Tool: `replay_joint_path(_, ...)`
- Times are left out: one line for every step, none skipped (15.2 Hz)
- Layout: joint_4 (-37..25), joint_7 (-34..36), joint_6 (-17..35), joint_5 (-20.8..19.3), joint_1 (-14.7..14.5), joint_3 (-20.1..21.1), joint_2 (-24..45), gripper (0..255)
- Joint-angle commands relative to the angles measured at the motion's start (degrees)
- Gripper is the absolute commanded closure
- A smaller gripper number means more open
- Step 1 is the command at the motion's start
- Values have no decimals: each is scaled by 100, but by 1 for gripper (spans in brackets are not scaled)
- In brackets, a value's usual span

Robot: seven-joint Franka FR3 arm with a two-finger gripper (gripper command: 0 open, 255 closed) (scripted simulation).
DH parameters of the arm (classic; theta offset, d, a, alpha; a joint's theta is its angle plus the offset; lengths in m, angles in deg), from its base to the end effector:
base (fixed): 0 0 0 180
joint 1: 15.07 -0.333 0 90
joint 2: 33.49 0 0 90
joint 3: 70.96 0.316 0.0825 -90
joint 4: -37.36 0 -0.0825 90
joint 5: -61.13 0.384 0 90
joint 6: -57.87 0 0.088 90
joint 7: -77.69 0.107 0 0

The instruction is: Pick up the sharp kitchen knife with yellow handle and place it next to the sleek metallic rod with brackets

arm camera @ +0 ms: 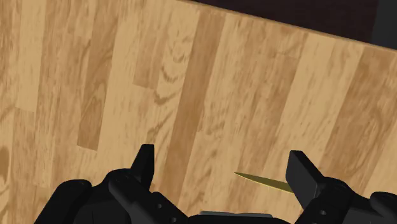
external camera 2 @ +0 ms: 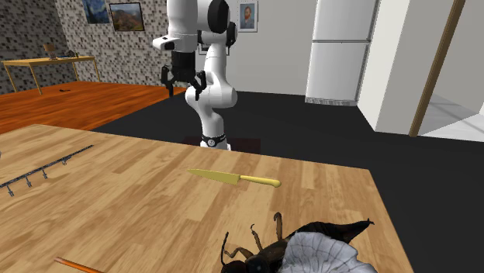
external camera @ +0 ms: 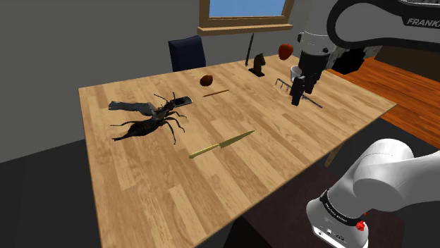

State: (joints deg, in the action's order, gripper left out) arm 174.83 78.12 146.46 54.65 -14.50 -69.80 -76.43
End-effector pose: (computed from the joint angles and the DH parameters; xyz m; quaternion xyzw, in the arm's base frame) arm 0.3110 -0.0077 0.5577 0.9966 -0.0001 -0.0514 0.0637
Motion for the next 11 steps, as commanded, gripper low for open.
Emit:
replay_joint_path(0, 0, 0, 0, 0, 0, 0, 0)
replay_joint_path(25, -244, 197, -36, -98, -38, 152, 0)
replay_joint_path(44, -484, 391, -70, -199, -76, 306, 0)
replay_joint_path(59, -723, 583, -99, -298, -109, 462, 0)
replay_joint_path(70, -962, 772, -123, -393, -137, 619, 0)
replay_joint_path(78, -1198, 958, -145, -491, -164, 776, 0)
replay_joint_path(82, -1432, 1141, -163, -590, -188, 933, 0)
replay_joint_path(83, -1666, 1321, -178, -685, -207, 1090, 0)
replay_joint_path(82, -1898, 1498, -189, -782, -224, 1246, 0)
replay_joint_path(79, -2130, 1671, -198, -877, -237, 1400, 0)
replay_joint_path(74, -2361, 1842, -202, -969, -244, 1553, 0)
